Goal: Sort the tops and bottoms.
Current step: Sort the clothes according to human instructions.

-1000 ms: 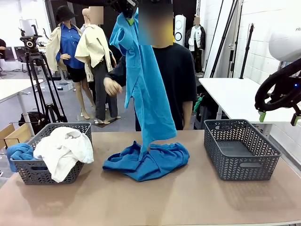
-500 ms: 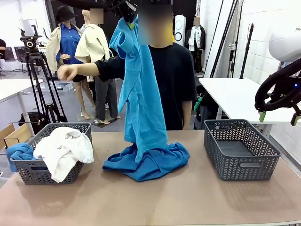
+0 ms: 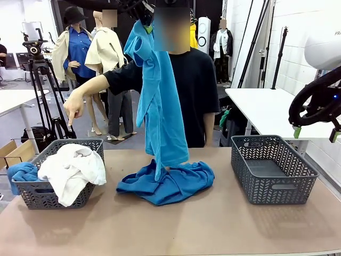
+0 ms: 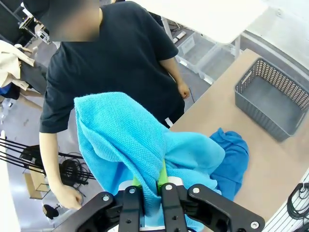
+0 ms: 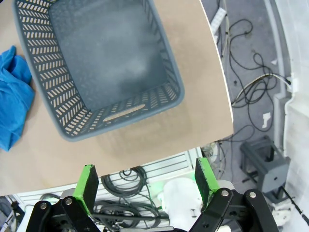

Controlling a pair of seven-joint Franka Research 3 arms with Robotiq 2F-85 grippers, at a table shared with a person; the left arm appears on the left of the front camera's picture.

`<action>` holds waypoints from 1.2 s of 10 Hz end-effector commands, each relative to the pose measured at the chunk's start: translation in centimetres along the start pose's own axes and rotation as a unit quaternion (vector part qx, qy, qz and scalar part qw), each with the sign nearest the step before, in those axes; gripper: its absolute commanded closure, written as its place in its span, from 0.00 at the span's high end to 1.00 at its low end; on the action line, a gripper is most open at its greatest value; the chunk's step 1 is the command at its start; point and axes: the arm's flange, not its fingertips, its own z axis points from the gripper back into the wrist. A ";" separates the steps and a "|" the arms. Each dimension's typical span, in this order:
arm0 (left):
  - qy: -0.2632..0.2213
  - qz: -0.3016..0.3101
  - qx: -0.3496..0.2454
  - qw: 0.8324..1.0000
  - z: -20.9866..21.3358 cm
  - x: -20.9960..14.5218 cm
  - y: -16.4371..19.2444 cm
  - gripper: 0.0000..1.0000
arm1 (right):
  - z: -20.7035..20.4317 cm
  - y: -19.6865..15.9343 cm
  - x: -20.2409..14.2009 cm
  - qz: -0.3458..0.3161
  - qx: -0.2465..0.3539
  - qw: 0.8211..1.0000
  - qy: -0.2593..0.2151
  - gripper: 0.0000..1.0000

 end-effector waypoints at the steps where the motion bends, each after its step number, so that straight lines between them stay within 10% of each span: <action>1: 0.000 0.000 0.000 1.000 0.0 0.0 0.0 0.00 | 0.0 -0.1 -0.1 0.003 0.002 1.000 0.000 1.00; 7: -0.026 0.100 0.195 0.975 7.6 -0.6 15.4 0.00 | 0.0 -0.1 -0.1 0.003 0.002 1.000 0.000 1.00; 12: 0.057 0.157 0.238 0.957 11.4 -10.5 20.4 0.00 | 0.0 -0.1 -0.1 0.003 0.002 1.000 0.000 1.00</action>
